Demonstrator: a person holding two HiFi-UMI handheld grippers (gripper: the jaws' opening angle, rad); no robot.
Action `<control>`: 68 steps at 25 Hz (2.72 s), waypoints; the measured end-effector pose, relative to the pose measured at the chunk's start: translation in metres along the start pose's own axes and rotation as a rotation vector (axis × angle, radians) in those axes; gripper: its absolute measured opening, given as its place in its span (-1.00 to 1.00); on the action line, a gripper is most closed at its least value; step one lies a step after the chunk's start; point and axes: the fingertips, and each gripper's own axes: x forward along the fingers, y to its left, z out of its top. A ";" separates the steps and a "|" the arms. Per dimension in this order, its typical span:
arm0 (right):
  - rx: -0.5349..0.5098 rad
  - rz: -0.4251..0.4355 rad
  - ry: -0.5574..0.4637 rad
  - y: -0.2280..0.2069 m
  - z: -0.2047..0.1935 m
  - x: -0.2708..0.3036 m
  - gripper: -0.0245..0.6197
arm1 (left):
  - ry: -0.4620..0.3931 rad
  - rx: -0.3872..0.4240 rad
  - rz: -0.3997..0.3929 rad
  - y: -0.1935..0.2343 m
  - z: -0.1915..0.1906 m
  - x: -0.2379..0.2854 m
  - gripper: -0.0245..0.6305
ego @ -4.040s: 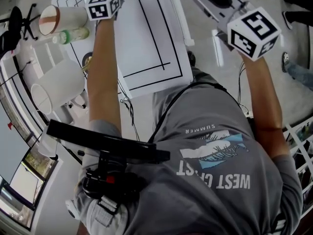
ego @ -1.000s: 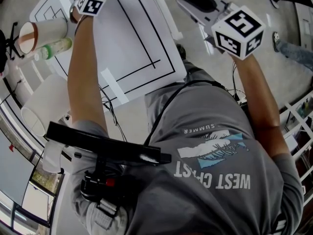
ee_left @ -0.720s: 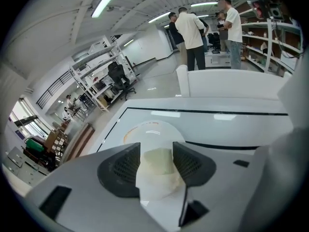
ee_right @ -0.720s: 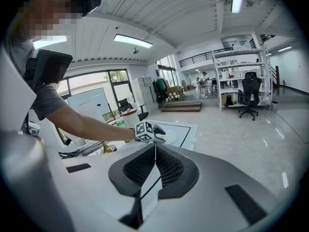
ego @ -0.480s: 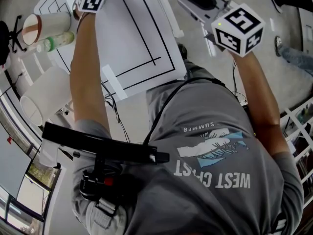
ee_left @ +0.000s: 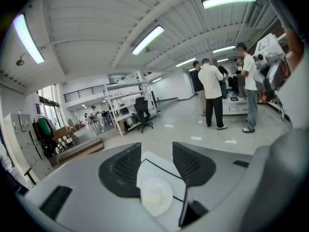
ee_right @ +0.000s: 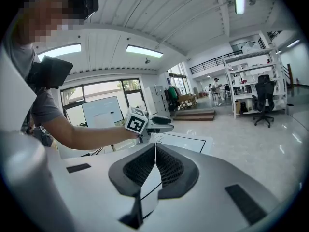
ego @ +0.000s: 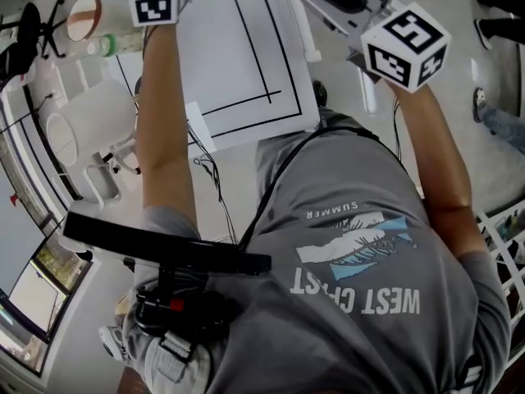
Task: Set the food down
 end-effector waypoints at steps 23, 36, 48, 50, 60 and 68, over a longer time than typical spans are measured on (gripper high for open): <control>-0.253 0.378 -0.292 0.134 0.123 -0.075 -0.90 | -0.519 -0.239 0.109 -0.111 0.183 -0.259 -0.90; -0.317 0.444 -0.300 0.199 0.129 -0.104 -0.90 | -0.542 -0.247 0.223 -0.152 0.185 -0.346 -0.90; -0.359 0.391 -0.305 0.301 0.117 -0.102 -0.90 | -0.575 -0.232 0.211 -0.172 0.158 -0.447 -0.90; -0.360 0.379 -0.303 0.319 0.110 -0.103 -0.90 | -0.583 -0.231 0.197 -0.178 0.151 -0.464 -0.90; -0.370 0.331 -0.279 0.365 0.100 -0.091 -0.90 | -0.613 -0.229 0.158 -0.172 0.129 -0.506 -0.90; -0.368 0.309 -0.263 0.404 0.064 -0.111 -0.90 | -0.624 -0.240 0.130 -0.210 0.108 -0.539 -0.90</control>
